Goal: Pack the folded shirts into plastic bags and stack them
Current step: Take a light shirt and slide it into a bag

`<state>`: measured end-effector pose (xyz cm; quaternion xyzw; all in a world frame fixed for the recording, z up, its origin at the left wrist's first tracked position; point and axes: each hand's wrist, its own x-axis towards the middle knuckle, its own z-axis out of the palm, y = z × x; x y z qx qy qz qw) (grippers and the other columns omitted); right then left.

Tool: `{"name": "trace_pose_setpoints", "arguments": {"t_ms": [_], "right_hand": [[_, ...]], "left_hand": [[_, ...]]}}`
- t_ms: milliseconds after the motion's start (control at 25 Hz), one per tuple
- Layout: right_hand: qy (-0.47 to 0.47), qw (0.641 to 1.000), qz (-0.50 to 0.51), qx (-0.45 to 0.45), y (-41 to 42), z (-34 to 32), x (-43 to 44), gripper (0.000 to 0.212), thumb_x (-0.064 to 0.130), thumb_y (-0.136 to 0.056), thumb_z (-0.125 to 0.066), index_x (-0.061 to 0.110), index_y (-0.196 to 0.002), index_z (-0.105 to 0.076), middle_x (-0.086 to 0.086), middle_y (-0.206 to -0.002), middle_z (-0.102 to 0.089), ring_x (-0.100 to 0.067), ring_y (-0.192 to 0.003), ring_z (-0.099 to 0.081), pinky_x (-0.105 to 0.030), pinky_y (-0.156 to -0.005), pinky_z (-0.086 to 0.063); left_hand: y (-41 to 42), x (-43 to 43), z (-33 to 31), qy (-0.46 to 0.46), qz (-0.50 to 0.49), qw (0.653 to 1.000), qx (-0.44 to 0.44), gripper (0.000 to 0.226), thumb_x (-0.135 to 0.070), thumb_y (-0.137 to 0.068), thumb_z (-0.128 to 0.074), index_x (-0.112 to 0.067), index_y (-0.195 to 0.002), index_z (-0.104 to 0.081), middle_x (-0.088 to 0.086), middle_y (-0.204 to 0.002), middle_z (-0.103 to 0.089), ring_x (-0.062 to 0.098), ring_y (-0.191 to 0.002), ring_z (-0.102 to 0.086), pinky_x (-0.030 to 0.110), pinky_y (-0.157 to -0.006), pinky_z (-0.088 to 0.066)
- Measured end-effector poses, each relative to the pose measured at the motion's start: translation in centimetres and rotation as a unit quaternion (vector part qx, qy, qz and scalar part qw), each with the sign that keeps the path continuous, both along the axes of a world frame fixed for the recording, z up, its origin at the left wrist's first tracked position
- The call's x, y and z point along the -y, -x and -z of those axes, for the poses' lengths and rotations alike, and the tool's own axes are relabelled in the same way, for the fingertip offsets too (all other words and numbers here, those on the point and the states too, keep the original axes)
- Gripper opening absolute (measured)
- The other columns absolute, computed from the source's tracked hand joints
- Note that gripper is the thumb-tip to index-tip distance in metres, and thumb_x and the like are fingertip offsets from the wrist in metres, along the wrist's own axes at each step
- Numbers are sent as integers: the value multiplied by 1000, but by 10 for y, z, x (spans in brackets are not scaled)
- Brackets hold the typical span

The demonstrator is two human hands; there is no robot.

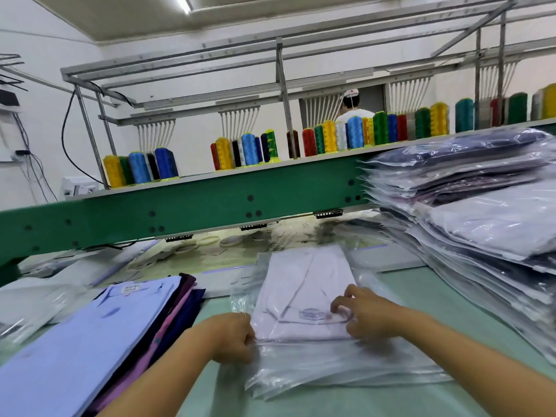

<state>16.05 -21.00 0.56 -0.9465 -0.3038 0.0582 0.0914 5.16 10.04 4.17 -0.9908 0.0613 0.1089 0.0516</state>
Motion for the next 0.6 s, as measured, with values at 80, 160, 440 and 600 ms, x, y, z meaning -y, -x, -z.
{"name": "trace_pose_setpoints", "arguments": {"t_ms": [80,160,440,600], "right_hand": [[-16,999,31,-35,-8,-6,0,26,26,-82,-49,36,-104,-57,9,-110,-52,-17,-98,-54,-28,-79,-45],[-6,997,75,2,-20,-10,-3,14,23,-84,-46,28,-91,-57,3,-103,-61,-23,-92,-58,-31,-71,-43],[-136,969,174,112,-88,-19,-48,20,23,-93,-46,26,-107,-60,-1,-115,-61,-27,-104,-58,-37,-79,-48],[-106,971,170,134,-140,-11,-87,44,32,-97,-44,23,-140,-47,-8,-146,-42,-32,-135,-38,-45,-107,-35]], "left_hand": [[-10,4,-5,-16,-34,998,-55,18,-32,-82,-52,-16,-75,-57,8,-95,-58,21,-73,-48,29,-59,-37],[-33,9,-11,-77,-46,987,-130,22,-25,-90,-55,-7,-92,-69,13,-106,-65,24,-81,-53,28,-62,-38],[-127,28,-20,-87,-86,990,74,30,-11,-95,-49,-6,-122,-59,13,-121,-61,34,-110,-62,40,-85,-48],[-198,55,3,16,-81,977,198,36,-12,-95,-45,-10,-132,-45,13,-136,-51,35,-124,-51,43,-93,-44]]}}
